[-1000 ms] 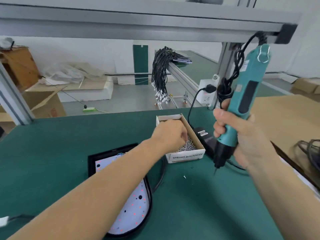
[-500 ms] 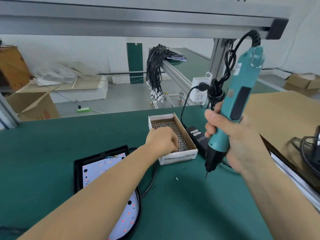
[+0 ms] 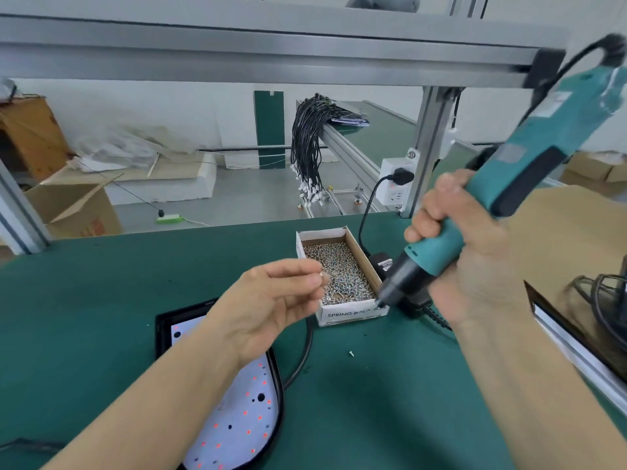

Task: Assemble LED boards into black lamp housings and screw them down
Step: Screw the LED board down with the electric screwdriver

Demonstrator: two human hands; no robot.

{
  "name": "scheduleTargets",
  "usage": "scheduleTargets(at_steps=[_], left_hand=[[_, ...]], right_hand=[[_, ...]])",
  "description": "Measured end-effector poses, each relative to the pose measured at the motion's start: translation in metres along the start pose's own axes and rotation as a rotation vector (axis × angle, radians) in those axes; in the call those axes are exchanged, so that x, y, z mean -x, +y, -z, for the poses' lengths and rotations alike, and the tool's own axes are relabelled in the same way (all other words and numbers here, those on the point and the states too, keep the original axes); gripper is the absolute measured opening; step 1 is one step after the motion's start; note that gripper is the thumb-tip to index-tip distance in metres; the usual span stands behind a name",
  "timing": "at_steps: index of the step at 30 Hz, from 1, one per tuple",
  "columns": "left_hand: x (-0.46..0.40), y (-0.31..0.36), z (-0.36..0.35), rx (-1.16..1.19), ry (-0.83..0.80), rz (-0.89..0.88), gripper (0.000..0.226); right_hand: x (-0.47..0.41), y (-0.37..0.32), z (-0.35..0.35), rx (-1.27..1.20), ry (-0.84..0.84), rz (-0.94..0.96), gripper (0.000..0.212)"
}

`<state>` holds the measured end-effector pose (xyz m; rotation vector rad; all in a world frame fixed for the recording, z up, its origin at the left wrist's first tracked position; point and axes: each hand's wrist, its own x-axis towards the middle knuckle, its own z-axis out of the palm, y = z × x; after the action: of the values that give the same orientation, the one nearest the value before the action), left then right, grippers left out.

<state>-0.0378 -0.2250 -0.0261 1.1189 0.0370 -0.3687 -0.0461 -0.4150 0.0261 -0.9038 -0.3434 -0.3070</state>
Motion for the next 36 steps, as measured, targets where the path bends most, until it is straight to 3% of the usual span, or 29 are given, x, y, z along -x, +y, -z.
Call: scheduleTargets(at_steps=[7,36], left_hand=[[0.045,-0.008,0.012,0.155,0.064,-0.001,0.016],[0.06,-0.013,0.011,0.199,0.078,-0.059,0.015]], right_hand=[[0.0,0.013,-0.045,-0.234,-0.014,0.052,0.024],[0.012,0.024,-0.061,-0.172,-0.026,0.041,0.025]])
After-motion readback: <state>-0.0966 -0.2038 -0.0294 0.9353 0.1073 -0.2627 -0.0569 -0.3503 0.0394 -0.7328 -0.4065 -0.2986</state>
